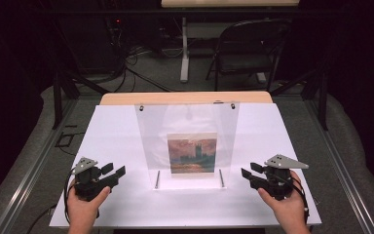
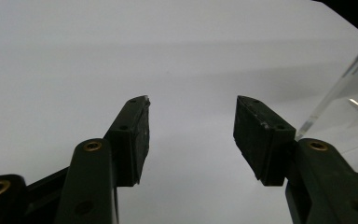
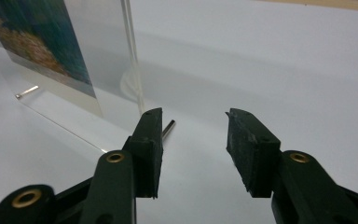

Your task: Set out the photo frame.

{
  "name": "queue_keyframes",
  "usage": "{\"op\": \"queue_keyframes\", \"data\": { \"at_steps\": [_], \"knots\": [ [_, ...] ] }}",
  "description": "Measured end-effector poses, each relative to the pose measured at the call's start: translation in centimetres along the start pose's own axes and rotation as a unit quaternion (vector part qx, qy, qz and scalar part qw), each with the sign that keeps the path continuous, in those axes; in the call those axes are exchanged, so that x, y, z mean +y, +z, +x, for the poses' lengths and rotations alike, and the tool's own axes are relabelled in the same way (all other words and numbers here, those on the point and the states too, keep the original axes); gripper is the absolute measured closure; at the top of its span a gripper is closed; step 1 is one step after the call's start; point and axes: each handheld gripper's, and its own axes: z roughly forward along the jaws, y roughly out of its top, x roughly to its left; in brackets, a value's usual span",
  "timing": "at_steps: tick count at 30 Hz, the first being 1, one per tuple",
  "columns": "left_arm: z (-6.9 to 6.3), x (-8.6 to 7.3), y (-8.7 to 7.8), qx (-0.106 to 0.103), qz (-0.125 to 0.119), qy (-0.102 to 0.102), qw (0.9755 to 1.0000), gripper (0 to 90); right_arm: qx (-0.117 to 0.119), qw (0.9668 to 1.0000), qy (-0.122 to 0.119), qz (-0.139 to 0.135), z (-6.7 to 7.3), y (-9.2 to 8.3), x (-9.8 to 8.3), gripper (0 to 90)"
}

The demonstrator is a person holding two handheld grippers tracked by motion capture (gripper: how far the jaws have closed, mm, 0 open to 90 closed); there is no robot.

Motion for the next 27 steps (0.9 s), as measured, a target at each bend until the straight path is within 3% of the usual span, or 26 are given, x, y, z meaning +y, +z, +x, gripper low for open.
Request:
{"op": "queue_keyframes", "data": {
  "at_steps": [3, 7, 11, 15, 20, 23, 27],
  "knots": [
    [0.8, -0.9, 0.4, 0.019, 0.008, -0.003, 0.9998, 44.2, -0.008, 1.0, -0.003, 0.002, -0.1, 0.4, -0.8, 53.5],
    [1.5, -1.9, 0.8, 0.024, 0.016, -0.011, 0.9995, 42.2, -0.027, 0.9993, -0.025, -0.003, -0.3, 1.2, -2.0, 48.7],
    [1.4, -2.5, 1.3, 0.031, 0.019, 0.009, 0.9993, 40.6, -0.029, 0.9993, -0.024, -0.008, -0.4, 2.2, -3.1, 42.1],
    [1.1, -2.9, 1.8, 0.025, 0.027, 0.023, 0.9991, 40.3, -0.03, 0.9985, -0.046, 0.0, -0.1, 2.7, -3.6, 39.9],
    [0.3, -3.0, 2.2, 0.022, 0.038, 0.051, 0.9977, 40.0, -0.025, 0.9979, -0.058, 0.013, 0.0, 3.2, -3.9, 39.4],
    [-0.1, -3.0, 2.3, 0.02, 0.042, 0.068, 0.9966, 40.0, -0.019, 0.9983, -0.051, 0.019, -0.1, 3.2, -4.0, 39.5],
    [-0.4, -3.0, 2.3, 0.018, 0.04, 0.075, 0.9962, 40.0, -0.013, 0.9985, -0.052, 0.011, -0.2, 3.2, -4.0, 42.4]
  ]
}}
